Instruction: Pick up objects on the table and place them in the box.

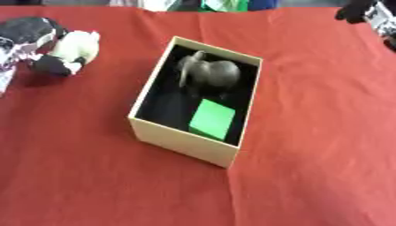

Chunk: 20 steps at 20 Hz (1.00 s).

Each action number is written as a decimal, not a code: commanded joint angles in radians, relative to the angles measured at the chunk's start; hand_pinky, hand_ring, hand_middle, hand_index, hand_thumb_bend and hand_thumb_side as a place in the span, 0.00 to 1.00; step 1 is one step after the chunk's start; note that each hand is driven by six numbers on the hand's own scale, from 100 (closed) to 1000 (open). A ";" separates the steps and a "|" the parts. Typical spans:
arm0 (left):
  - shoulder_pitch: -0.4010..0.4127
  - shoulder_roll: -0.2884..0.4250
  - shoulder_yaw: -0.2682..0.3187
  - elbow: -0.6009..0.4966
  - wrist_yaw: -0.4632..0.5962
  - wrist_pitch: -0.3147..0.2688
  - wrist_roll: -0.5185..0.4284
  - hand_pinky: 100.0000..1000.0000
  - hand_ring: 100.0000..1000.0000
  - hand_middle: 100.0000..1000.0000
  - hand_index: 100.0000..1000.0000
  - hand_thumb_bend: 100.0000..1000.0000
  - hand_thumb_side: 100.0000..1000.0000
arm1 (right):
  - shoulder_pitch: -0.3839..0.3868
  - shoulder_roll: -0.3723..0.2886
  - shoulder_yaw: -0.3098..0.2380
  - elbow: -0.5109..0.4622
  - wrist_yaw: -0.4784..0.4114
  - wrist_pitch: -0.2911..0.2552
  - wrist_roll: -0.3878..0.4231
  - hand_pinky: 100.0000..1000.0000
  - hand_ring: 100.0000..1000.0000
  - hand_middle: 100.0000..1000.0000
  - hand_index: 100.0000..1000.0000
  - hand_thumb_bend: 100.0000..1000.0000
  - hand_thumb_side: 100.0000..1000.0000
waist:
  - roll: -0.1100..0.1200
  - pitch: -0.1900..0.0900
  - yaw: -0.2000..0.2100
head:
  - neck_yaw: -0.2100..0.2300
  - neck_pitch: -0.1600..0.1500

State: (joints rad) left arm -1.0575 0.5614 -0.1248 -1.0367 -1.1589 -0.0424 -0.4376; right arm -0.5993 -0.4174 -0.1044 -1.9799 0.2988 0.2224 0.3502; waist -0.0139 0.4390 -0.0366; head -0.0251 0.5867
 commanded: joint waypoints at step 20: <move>-0.006 0.026 -0.018 -0.081 -0.013 0.106 0.240 0.01 0.38 0.37 0.43 0.00 0.09 | 0.009 -0.006 -0.010 -0.020 -0.014 0.002 0.006 0.80 0.76 0.56 1.00 0.00 0.79 | 0.007 -0.049 0.010 | -0.021 0.024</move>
State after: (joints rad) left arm -1.0471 0.5542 -0.1445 -1.0846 -1.1637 0.0596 -0.2115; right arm -0.5830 -0.4094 -0.1047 -1.9799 0.2909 0.2251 0.3556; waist -0.0074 0.4193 -0.0265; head -0.0413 0.6061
